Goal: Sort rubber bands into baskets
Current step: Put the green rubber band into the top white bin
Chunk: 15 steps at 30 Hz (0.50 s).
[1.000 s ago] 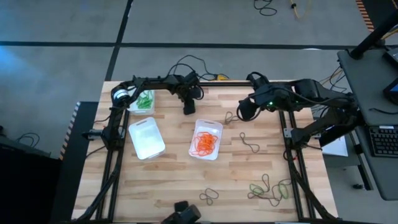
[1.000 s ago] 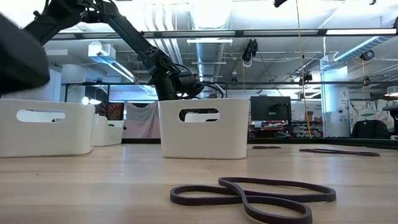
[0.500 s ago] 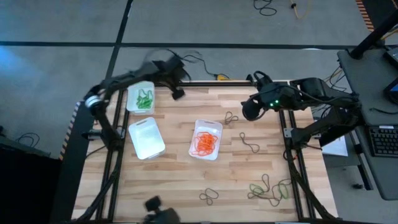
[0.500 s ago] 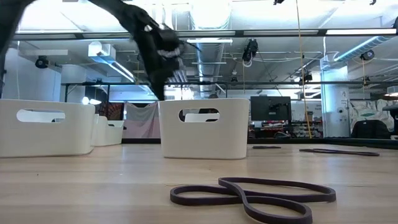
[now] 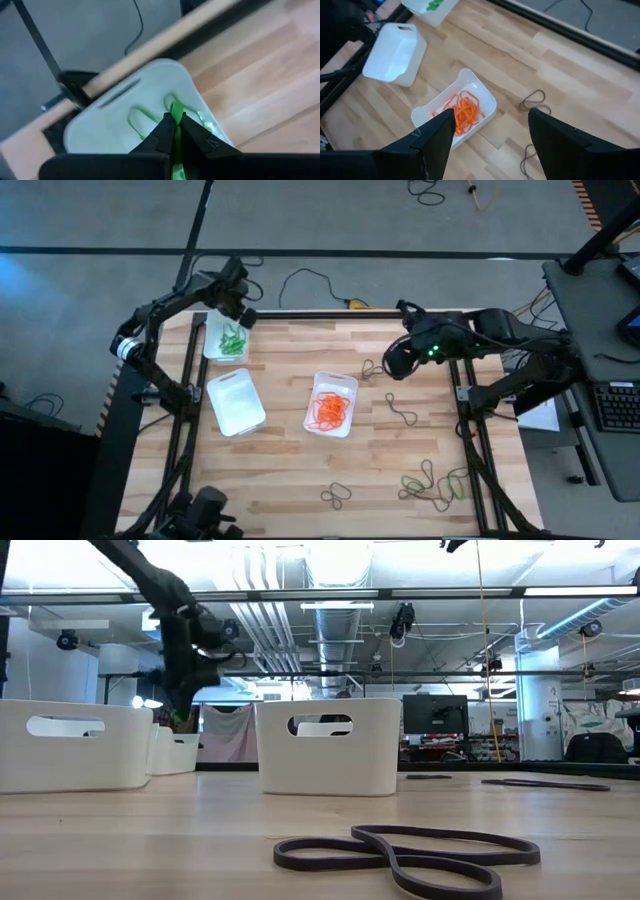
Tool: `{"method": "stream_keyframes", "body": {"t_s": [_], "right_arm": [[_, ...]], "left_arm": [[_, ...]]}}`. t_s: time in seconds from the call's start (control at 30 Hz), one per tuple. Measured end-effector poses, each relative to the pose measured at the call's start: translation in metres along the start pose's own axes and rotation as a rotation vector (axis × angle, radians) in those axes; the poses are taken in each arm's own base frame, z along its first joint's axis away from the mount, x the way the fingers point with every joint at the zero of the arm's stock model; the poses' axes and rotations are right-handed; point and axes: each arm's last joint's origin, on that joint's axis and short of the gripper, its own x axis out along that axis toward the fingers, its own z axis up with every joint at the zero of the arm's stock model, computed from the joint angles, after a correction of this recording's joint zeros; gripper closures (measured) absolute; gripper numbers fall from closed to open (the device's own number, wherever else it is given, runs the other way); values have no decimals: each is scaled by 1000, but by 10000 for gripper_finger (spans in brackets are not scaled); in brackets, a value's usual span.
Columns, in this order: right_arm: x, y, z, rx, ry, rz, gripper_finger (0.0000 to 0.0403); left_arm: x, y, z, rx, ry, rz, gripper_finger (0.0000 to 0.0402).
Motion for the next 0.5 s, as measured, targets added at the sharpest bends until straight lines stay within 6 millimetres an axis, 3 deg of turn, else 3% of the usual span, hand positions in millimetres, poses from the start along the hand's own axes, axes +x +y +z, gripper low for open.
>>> {"method": "stream_keyframes", "body": {"t_s": [0.23, 0.5], "right_arm": [[26, 1, -13, 13, 88, -41, 161], [60, -4, -35, 30, 204, -122, 161]], "left_arm": [[40, -7, -21, -42, 56, -26, 402], [60, -7, -30, -62, 87, 15, 380]]}}
